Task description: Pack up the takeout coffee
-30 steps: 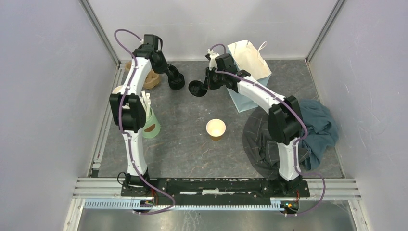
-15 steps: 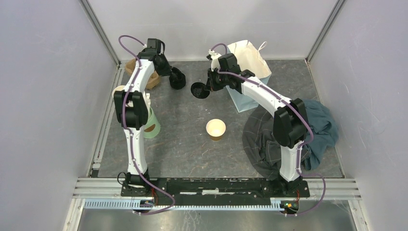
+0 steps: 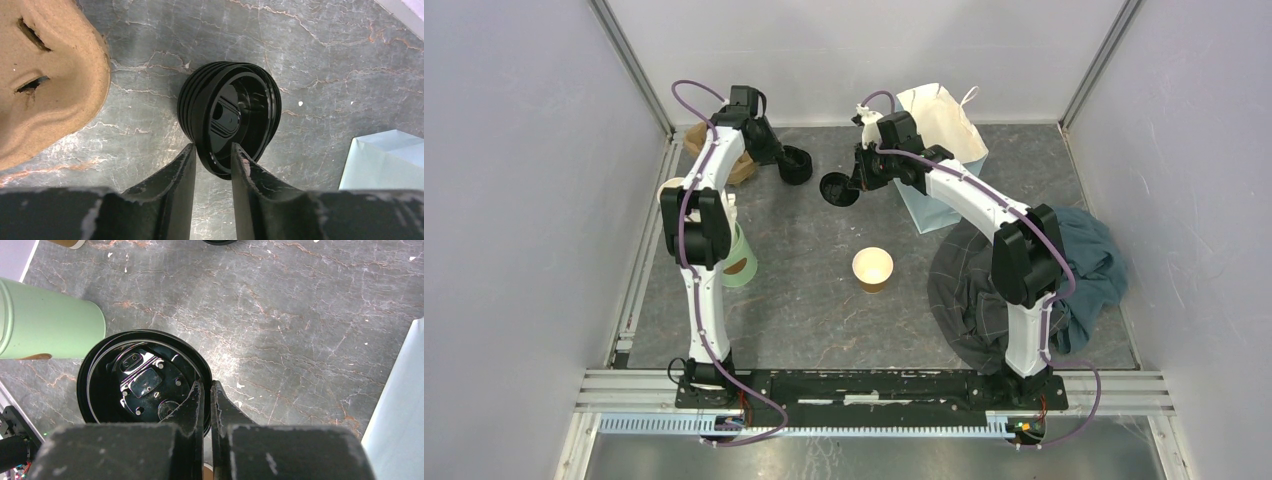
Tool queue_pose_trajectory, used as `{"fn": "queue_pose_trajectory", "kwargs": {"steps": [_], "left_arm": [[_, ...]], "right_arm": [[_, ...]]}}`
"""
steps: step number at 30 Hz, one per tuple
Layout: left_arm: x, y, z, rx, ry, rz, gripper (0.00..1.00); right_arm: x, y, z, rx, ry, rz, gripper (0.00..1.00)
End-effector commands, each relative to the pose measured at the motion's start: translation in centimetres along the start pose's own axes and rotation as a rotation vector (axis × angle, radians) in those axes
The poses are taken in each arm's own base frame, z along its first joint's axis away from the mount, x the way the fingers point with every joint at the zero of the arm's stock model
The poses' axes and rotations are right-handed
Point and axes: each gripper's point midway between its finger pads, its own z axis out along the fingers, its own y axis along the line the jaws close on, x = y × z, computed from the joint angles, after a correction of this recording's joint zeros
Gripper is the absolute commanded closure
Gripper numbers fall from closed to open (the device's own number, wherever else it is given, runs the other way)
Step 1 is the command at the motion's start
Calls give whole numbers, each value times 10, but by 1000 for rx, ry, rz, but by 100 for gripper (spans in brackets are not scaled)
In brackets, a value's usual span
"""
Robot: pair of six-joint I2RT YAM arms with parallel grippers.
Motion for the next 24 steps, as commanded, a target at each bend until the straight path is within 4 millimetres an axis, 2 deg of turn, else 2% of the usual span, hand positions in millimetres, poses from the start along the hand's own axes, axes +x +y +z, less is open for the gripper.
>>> {"fn": "queue_pose_trajectory", "kwargs": {"steps": [1,5,9,13,15,18,24], "left_arm": [[-19,-11,-27,31,-65,6,58],[-25,-10,-38,17,-83,28,47],[-31,-14,-59,16,-109,52,30],[-34,-29,-91,72,-133,70,21],[-31,-44,-116,119,-145,85,18],[-12,-73,-150,214,-127,115,12],[68,-148,-234,504,-31,190,11]], "right_arm": [[-30,14,-26,-26,-71,-52,97],[-33,16,-29,-26,-73,-59,96],[-38,19,-39,-17,-73,-75,96],[-35,26,-50,-20,-53,-89,96],[-34,29,-59,-15,-46,-99,95],[-34,35,-76,-11,-46,-106,95],[-24,39,-112,30,-42,-138,95]]}}
